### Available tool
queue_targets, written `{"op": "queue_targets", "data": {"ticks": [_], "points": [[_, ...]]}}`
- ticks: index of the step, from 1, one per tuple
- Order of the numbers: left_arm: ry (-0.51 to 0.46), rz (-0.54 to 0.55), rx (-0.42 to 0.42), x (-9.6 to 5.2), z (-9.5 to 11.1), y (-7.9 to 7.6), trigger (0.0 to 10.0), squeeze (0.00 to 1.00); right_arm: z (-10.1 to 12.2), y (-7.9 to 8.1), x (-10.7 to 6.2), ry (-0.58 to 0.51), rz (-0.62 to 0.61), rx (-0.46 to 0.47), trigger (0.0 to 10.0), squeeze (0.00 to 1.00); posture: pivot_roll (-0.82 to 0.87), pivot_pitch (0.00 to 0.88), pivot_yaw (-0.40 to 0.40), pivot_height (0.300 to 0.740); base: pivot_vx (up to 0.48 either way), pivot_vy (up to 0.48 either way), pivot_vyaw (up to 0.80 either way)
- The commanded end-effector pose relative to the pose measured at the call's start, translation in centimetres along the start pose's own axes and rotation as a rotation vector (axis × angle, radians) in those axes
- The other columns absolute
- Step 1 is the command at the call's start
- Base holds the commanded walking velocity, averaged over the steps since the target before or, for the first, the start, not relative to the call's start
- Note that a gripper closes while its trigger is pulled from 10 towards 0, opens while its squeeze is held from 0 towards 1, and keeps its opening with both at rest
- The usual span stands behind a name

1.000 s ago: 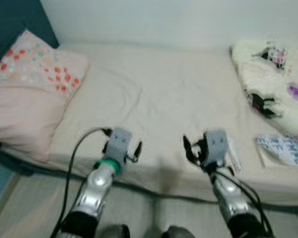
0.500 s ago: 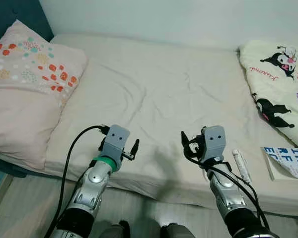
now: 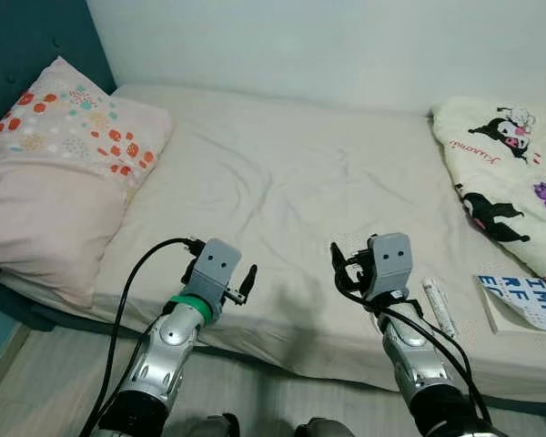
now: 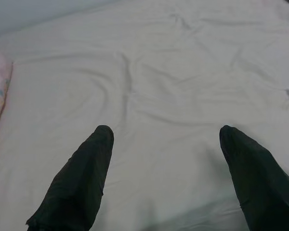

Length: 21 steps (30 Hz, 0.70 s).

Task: Clean up the room

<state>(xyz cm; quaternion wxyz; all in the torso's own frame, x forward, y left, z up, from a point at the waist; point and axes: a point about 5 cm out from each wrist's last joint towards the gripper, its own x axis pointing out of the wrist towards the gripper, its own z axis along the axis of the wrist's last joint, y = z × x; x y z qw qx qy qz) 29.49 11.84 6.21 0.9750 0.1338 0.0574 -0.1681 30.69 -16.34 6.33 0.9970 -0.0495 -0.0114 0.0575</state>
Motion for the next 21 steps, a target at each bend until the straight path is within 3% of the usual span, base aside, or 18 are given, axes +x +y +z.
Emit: {"op": "queue_targets", "data": {"ticks": [1, 6, 14, 18, 21], "points": [[0.014, -0.015, 0.006, -0.2, -0.5, -0.3, 10.0, 0.0, 0.2, -0.4, 0.0, -0.005, -0.031, 0.003, 10.0, 0.0, -0.06, 0.019, 0.029, 0.725, 0.0, 0.0, 0.0], [-0.017, -0.037, 0.012, 0.1, 0.3, -1.0, 10.0, 0.0, 1.8, -1.4, 0.8, -0.058, -0.065, -0.002, 10.0, 0.0, -0.06, 0.025, 0.025, 0.7, 0.0, 0.0, 0.0], [-0.095, -0.053, -0.012, 1.2, 2.6, -2.2, 10.0, 0.0, 2.2, -2.1, 1.2, -0.066, -0.074, -0.003, 10.0, 0.0, -0.07, 0.031, 0.02, 0.67, 0.0, 0.0, 0.0], [-0.154, -0.046, -0.111, 1.7, 4.9, -2.3, 10.0, 0.0, 2.1, -2.1, 1.2, -0.06, -0.071, -0.005, 10.0, 0.0, -0.07, 0.041, 0.021, 0.645, 0.0, 0.0, 0.0], [-0.171, -0.046, -0.134, 1.7, 5.5, -2.2, 10.0, 0.0, 1.9, -2.1, 1.0, -0.054, -0.07, -0.004, 10.0, 0.0, -0.07, 0.043, 0.023, 0.635, 0.0, 0.0, 0.0]]}}
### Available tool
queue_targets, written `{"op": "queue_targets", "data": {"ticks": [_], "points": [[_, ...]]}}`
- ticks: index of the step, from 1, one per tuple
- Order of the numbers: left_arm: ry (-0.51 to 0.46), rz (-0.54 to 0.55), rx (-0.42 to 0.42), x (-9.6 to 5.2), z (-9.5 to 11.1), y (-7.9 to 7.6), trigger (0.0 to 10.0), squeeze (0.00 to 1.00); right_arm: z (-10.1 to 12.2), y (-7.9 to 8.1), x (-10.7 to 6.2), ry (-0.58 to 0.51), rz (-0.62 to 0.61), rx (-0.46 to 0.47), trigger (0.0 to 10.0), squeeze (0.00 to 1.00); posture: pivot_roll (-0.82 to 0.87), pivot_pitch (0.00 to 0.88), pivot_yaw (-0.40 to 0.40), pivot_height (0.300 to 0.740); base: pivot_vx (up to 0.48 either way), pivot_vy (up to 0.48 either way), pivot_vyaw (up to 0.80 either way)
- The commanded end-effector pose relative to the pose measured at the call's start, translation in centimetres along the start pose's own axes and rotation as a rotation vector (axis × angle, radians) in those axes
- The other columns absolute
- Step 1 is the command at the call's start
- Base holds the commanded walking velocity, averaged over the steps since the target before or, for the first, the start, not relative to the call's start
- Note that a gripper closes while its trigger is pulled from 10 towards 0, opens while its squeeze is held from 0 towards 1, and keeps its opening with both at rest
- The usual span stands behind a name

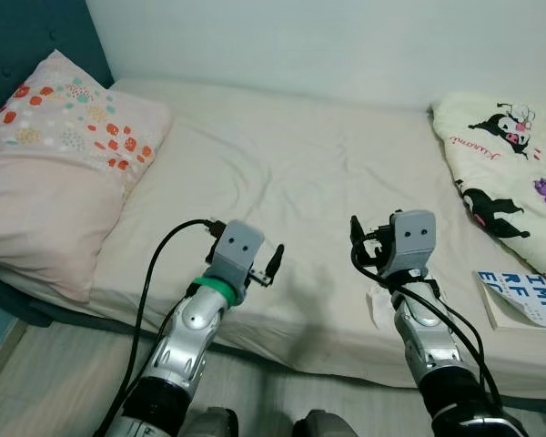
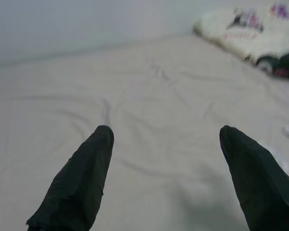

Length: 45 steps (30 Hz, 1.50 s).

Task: Clean up the room

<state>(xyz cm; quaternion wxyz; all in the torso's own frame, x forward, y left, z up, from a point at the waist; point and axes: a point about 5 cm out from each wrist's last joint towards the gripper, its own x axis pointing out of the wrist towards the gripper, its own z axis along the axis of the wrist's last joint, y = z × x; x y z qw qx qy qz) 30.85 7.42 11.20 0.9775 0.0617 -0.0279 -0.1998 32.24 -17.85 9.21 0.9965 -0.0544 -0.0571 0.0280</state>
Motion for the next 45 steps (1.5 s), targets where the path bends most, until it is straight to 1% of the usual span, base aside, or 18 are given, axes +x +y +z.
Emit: {"op": "queue_targets", "data": {"ticks": [1, 3, 11, 13, 15, 18, 19, 20, 21, 22, 24, 27, 31, 38, 42, 43, 44, 45], "points": [[0.025, 0.006, -0.027, -0.2, -0.3, 0.2, 10.0, 0.0, -0.8, -0.2, -0.6, 0.04, -0.009, 0.01, 10.0, 0.0, -0.07, 0.045, 0.025, 0.63, 0.0, 0.0, 0.0], [0.022, 0.007, -0.027, 0.0, -0.2, 0.3, 10.0, 0.0, -1.1, -0.4, -0.7, 0.05, -0.016, 0.008, 10.0, 0.0, -0.07, 0.048, 0.028, 0.615, 0.0, 0.0, 0.0], [0.025, 0.013, -0.027, 0.0, -0.1, 0.6, 10.0, 0.0, -1.1, -1.3, -0.7, 0.056, -0.049, -0.006, 10.0, 0.0, -0.07, 0.061, 0.035, 0.595, 0.0, 0.0, 0.0], [0.03, 0.023, -0.029, 0.0, 0.0, 0.9, 10.0, 0.0, -0.7, -2.4, -0.3, 0.053, -0.088, -0.031, 10.0, 0.0, -0.07, 0.071, 0.037, 0.585, 0.0, 0.0, 0.0], [0.03, 0.023, -0.029, 0.0, 0.0, 0.9, 10.0, 0.0, -0.7, -2.4, -0.3, 0.053, -0.088, -0.031, 10.0, 0.0, -0.07, 0.071, 0.037, 0.585, 0.0, 0.0, 0.0], [0.038, 0.032, -0.026, -0.1, 0.2, 1.4, 10.0, 0.0, -0.4, -4.1, 0.4, 0.078, -0.161, -0.077, 10.0, 0.0, -0.06, 0.087, 0.043, 0.585, 0.0, 0.0, 0.0], [0.038, 0.032, -0.026, -0.1, 0.2, 1.4, 10.0, 0.0, -0.4, -4.1, 0.4, 0.078, -0.161, -0.077, 10.0, 0.0, -0.06, 0.087, 0.043, 0.585, 0.0, 0.0, 0.0], [0.041, 0.035, -0.023, -0.1, 0.2, 1.6, 10.0, 0.0, -0.5, -4.9, 0.7, 0.107, -0.198, -0.101, 10.0, 0.0, -0.06, 0.104, 0.045, 0.585, 0.0, 0.0, 0.0], [0.041, 0.035, -0.023, -0.1, 0.2, 1.6, 10.0, 0.0, -0.5, -4.9, 0.7, 0.107, -0.198, -0.101, 10.0, 0.0, -0.06, 0.104, 0.045, 0.585, 0.0, 0.0, 0.0], [0.043, 0.039, -0.018, -0.1, 0.3, 1.8, 10.0, 0.0, -0.8, -5.6, 0.8, 0.148, -0.223, -0.104, 10.0, 0.0, -0.06, 0.118, 0.048, 0.585, 0.0, 0.0, 0.0], [0.044, 0.043, -0.013, -0.1, 0.4, 2.0, 10.0, 0.0, -1.1, -6.0, 1.0, 0.186, -0.229, -0.099, 10.0, 0.0, -0.06, 0.133, 0.049, 0.585, 0.0, 0.0, 0.0], [0.045, 0.051, -0.005, -0.1, 0.5, 2.5, 10.0, 0.0, -1.6, -6.0, 1.2, 0.253, -0.195, -0.076, 10.0, 0.0, -0.05, 0.151, 0.047, 0.585, 0.0, 0.0, 0.0], [0.052, 0.074, 0.006, -0.8, 0.6, 3.3, 10.0, 0.0, -2.0, -5.7, 1.5, 0.308, -0.134, -0.117, 10.0, 0.0, -0.03, 0.178, 0.045, 0.585, 0.0, 0.0, 0.0], [0.079, 0.097, 0.011, -2.2, 0.3, 3.9, 10.0, 0.0, -2.1, -6.2, 1.7, 0.352, -0.128, -0.111, 10.0, 0.0, 0.0, 0.221, 0.053, 0.585, 0.0, 0.0, 0.0], [0.084, 0.097, 0.015, -2.5, 0.3, 3.9, 10.0, 0.0, -2.5, -6.3, 1.6, 0.39, -0.132, -0.089, 10.0, 0.0, 0.01, 0.225, 0.054, 0.585, 0.0, 0.0, 0.0], [0.085, 0.095, 0.016, -2.6, 0.3, 3.9, 10.0, 0.0, -2.8, -6.3, 1.4, 0.421, -0.142, -0.075, 8.0, 0.0, 0.02, 0.227, 0.055, 0.585, 0.0, 0.0, 0.0], [0.086, 0.095, 0.017, -2.7, 0.4, 3.9, 10.0, 0.0, -3.1, -6.5, 1.1, 0.443, -0.165, -0.067, 1.8, 0.0, 0.02, 0.228, 0.057, 0.585, 0.0, 0.0, 0.0], [0.086, 0.095, 0.017, -2.7, 0.4, 3.9, 10.0, 0.0, -3.1, -6.5, 1.1, 0.443, -0.165, -0.067, 1.8, 0.0, 0.02, 0.228, 0.057, 0.585, 0.0, 0.0, 0.0]]}}
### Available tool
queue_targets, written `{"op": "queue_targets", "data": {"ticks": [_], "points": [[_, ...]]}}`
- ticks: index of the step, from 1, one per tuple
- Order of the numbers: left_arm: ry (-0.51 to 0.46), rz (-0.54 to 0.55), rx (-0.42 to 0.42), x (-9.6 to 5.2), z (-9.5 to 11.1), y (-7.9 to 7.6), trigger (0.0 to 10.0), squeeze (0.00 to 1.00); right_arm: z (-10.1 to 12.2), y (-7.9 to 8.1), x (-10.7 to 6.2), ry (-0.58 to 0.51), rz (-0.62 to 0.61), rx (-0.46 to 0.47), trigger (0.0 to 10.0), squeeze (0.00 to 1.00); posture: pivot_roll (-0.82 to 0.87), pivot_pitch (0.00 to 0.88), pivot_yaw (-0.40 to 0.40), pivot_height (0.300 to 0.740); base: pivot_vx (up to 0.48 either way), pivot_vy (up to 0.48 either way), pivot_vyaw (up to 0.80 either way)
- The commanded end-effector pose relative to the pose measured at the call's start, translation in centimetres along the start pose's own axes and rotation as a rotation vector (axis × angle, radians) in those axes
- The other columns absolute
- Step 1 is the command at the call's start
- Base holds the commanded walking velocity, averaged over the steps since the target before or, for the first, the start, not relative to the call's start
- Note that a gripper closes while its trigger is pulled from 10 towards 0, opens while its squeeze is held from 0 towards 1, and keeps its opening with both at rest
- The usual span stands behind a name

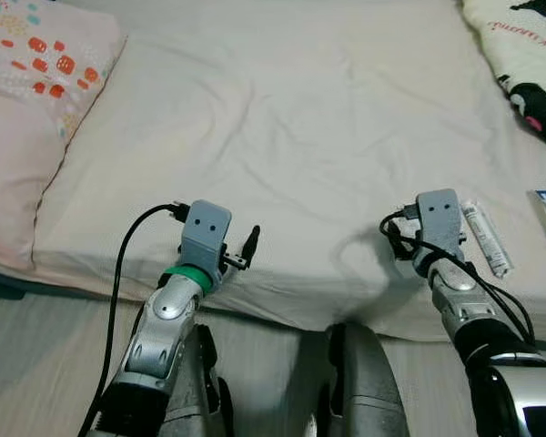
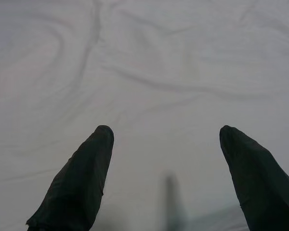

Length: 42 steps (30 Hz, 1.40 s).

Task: Clean up the room

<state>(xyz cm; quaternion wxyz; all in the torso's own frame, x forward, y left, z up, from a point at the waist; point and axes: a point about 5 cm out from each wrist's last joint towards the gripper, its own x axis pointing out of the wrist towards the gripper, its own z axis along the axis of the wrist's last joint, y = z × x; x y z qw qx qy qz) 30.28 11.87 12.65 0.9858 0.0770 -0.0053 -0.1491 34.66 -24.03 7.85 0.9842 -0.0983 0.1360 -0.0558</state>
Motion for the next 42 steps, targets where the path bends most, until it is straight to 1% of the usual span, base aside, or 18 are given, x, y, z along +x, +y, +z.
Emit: {"op": "queue_targets", "data": {"ticks": [1, 4, 5, 6, 7, 8, 11, 14, 16, 21, 26, 34, 36, 37, 38, 39, 41, 42], "points": [[0.029, -0.004, -0.003, -0.5, -0.6, 0.0, 10.0, 0.0, -1.4, -0.5, -0.4, 0.065, -0.035, 0.027, 0.0, 0.0, 0.02, 0.228, 0.058, 0.585, 0.0, 0.0, 0.0], [0.033, -0.004, 0.0, -0.5, -0.5, 0.1, 10.0, 0.0, -2.4, -0.8, -0.7, 0.11, -0.087, 0.044, 0.0, 0.0, 0.02, 0.222, 0.065, 0.585, 0.0, 0.0, 0.0], [0.036, -0.006, 0.004, -0.5, -0.5, 0.2, 10.0, 0.0, -3.1, -0.9, -0.9, 0.14, -0.109, 0.101, 0.0, 0.0, 0.03, 0.212, 0.072, 0.585, 0.0, 0.0, 0.0], [0.036, -0.006, 0.004, -0.5, -0.5, 0.2, 10.0, 0.0, -3.1, -0.9, -0.9, 0.14, -0.109, 0.101, 0.0, 0.0, 0.03, 0.212, 0.072, 0.585, 0.0, 0.0, 0.0], [0.037, -0.007, 0.005, -0.5, -0.4, 0.2, 10.0, 0.0, -3.2, -0.9, -0.9, 0.144, -0.108, 0.132, 0.0, 0.0, 0.03, 0.212, 0.072, 0.585, 0.0, 0.0, 0.0], [0.037, -0.009, 0.007, -0.4, -0.4, 0.2, 10.0, 0.0, -3.1, -0.7, -0.9, 0.133, -0.088, 0.168, 0.0, 0.0, 0.03, 0.204, 0.075, 0.585, 0.0, 0.0, 0.0], [0.038, -0.01, 0.008, -0.4, -0.3, 0.3, 10.0, 0.0, -2.9, -0.5, -0.8, 0.117, -0.064, 0.202, 0.0, 0.0, 0.03, 0.198, 0.078, 0.585, 0.0, 0.0, 0.0], [0.04, -0.013, 0.011, -0.2, -0.3, 0.3, 10.0, 0.0, -1.7, 0.1, -0.4, 0.065, 0.024, 0.296, 0.0, 0.0, 0.01, 0.177, 0.077, 0.585, 0.0, 0.0, 0.0], [0.039, -0.014, 0.01, -0.2, -0.3, 0.2, 10.0, 0.0, -1.4, 0.2, -0.3, 0.05, 0.041, 0.311, 0.0, 0.0, 0.01, 0.169, 0.075, 0.585, 0.0, 0.0, 0.0], [0.033, -0.016, 0.002, 0.1, -0.1, -0.1, 10.0, 0.0, -0.5, 0.2, -0.1, 0.009, 0.073, 0.33, 0.0, 0.0, 0.0, 0.156, 0.069, 0.585, 0.0, 0.0, 0.0], [0.029, -0.017, -0.009, 0.3, -0.2, -0.5, 10.0, 0.0, 0.6, 0.7, -0.2, -0.087, 0.138, 0.321, 0.0, 0.0, -0.03, 0.131, 0.054, 0.585, 0.0, 0.0, 0.0], [0.026, -0.014, -0.017, 0.5, -0.2, -0.6, 10.0, 0.0, 0.9, 0.7, -0.7, -0.163, 0.154, 0.308, 0.0, 0.0, -0.06, 0.121, 0.046, 0.585, 0.0, 0.0, 0.0], [0.013, -0.014, -0.026, 0.7, 0.0, -0.7, 10.0, 0.0, 3.4, 0.7, -1.7, -0.336, 0.162, 0.255, 0.0, 0.0, -0.07, 0.117, 0.045, 0.585, 0.0, 0.0, 0.0], [0.005, -0.015, -0.03, 0.8, 0.2, -0.8, 10.0, 0.0, 4.7, 0.8, -2.3, -0.41, 0.162, 0.241, 5.0, 0.0, -0.08, 0.108, 0.04, 0.585, 0.0, 0.0, 0.0], [0.005, -0.015, -0.03, 0.8, 0.2, -0.8, 10.0, 0.0, 4.7, 0.8, -2.3, -0.41, 0.162, 0.241, 5.0, 0.0, -0.08, 0.108, 0.04, 0.585, 0.0, 0.0, 0.0], [-0.006, -0.015, -0.037, 0.9, 0.5, -0.8, 10.0, 0.0, 5.9, 1.1, -2.9, -0.473, 0.17, 0.219, 10.0, 0.0, -0.09, 0.101, 0.034, 0.585, 0.0, 0.0, 0.0], [-0.037, -0.014, -0.06, 1.0, 1.3, -1.1, 10.0, 0.0, 7.8, 1.7, -4.1, -0.575, 0.185, 0.237, 10.0, 0.0, -0.1, 0.092, 0.027, 0.585, 0.0, 0.0, 0.0], [-0.037, -0.014, -0.06, 1.0, 1.3, -1.1, 10.0, 0.0, 7.8, 1.7, -4.1, -0.575, 0.185, 0.237, 10.0, 0.0, -0.1, 0.092, 0.027, 0.585, 0.0, 0.0, 0.0]]}}
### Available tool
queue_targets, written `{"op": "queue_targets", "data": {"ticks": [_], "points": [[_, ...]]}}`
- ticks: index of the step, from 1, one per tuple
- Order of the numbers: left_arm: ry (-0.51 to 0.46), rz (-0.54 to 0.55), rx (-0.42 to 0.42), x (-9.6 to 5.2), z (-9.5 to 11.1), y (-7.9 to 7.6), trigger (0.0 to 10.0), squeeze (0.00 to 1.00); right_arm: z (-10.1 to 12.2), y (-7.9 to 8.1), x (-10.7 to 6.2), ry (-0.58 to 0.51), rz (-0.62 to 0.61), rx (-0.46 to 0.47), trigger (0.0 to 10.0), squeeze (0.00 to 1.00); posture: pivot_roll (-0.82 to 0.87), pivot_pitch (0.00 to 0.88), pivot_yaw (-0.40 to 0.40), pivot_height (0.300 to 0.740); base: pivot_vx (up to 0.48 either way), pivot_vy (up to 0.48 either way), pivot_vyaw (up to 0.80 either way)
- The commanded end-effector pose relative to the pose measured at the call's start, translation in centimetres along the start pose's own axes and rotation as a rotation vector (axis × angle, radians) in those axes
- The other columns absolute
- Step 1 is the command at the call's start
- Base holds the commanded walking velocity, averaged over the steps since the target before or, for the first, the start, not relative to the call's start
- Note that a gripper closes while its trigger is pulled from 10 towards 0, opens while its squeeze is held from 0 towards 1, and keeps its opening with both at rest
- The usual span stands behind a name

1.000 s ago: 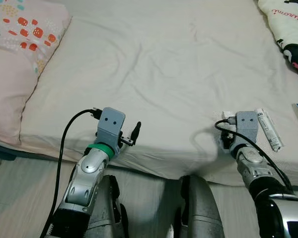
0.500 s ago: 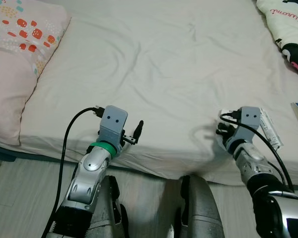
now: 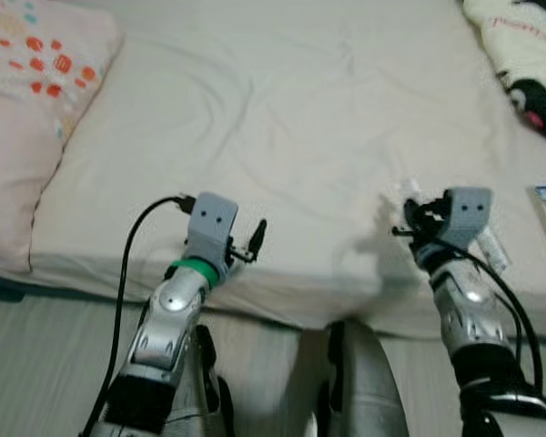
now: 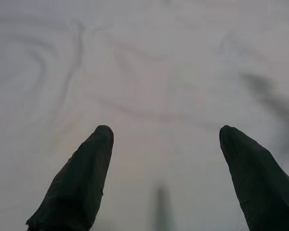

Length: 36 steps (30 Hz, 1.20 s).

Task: Clean up the room

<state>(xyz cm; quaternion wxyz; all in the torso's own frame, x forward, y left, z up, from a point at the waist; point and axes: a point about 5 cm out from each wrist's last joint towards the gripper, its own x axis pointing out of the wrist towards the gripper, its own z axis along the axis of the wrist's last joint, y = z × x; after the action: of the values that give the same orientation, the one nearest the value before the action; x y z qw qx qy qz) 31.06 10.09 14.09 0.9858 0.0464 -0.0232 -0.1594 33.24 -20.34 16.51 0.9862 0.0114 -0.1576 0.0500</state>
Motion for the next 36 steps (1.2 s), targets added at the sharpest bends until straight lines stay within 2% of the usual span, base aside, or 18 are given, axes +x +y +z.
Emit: {"op": "queue_targets", "data": {"ticks": [1, 3, 4, 6, 11, 14, 22, 25, 26, 30, 36], "points": [[-0.008, 0.007, -0.027, -0.2, 0.2, 0.0, 10.0, 0.0, 0.2, 0.3, -0.5, -0.014, 0.002, -0.01, 10.0, 0.0, -0.1, 0.086, 0.02, 0.585, 0.0, 0.0, 0.0], [-0.008, 0.007, -0.027, -0.2, 0.2, 0.0, 10.0, 0.0, 0.2, 0.3, -0.5, -0.014, 0.002, -0.01, 10.0, 0.0, -0.1, 0.086, 0.02, 0.585, 0.0, 0.0, 0.0], [-0.024, 0.013, -0.053, -0.2, 0.7, -0.1, 10.0, 0.0, 0.5, 0.5, -0.5, -0.03, 0.001, -0.052, 10.0, 0.0, -0.1, 0.079, 0.014, 0.585, 0.0, 0.0, 0.0], [-0.039, 0.021, -0.08, -0.2, 1.2, -0.2, 10.0, 0.0, 0.8, 0.8, -0.5, -0.054, 0.002, -0.069, 10.0, 0.0, -0.1, 0.073, 0.004, 0.59, 0.0, 0.0, 0.0], [-0.081, 0.062, -0.157, 0.0, 2.6, -0.2, 10.0, 0.0, 1.2, 1.5, -0.6, -0.064, 0.017, -0.062, 10.0, 0.0, -0.08, 0.061, -0.015, 0.61, 0.0, 0.0, 0.0], [-0.086, 0.07, -0.168, 0.2, 2.9, -0.1, 10.0, 0.0, 1.5, 1.6, -0.6, -0.047, 0.021, -0.054, 10.0, 0.0, -0.08, 0.055, -0.018, 0.625, 0.0, 0.0, 0.0], [-0.079, 0.063, -0.163, 0.6, 3.0, -0.3, 10.0, 0.0, 1.4, 1.3, -0.7, -0.034, 0.002, -0.06, 10.0, 0.0, -0.08, 0.053, -0.018, 0.66, 0.0, 0.0, 0.0], [-0.073, 0.046, -0.148, 1.0, 3.0, -0.8, 10.0, 0.0, 1.2, 1.0, -0.8, -0.026, -0.007, -0.067, 10.0, 0.0, -0.08, 0.052, -0.02, 0.67, 0.0, 0.0, 0.0], [-0.067, 0.022, -0.129, 1.5, 3.0, -1.5, 10.0, 0.0, 1.0, 0.9, -0.8, -0.015, -0.017, -0.075, 10.0, 0.0, -0.08, 0.05, -0.017, 0.68, 0.0, 0.0, 0.0], [-0.055, -0.002, -0.121, 2.1, 3.2, -2.1, 10.0, 0.0, 1.1, 0.7, -0.7, -0.011, -0.033, -0.073, 10.0, 0.0, -0.09, 0.046, -0.012, 0.695, 0.0, 0.0, 0.0], [-0.053, -0.012, -0.106, 2.3, 3.3, -2.0, 10.0, 0.0, 1.0, 0.5, -0.8, -0.001, -0.046, -0.072, 10.0, 0.0, -0.09, 0.045, -0.009, 0.72, 0.0, 0.0, 0.0]]}}
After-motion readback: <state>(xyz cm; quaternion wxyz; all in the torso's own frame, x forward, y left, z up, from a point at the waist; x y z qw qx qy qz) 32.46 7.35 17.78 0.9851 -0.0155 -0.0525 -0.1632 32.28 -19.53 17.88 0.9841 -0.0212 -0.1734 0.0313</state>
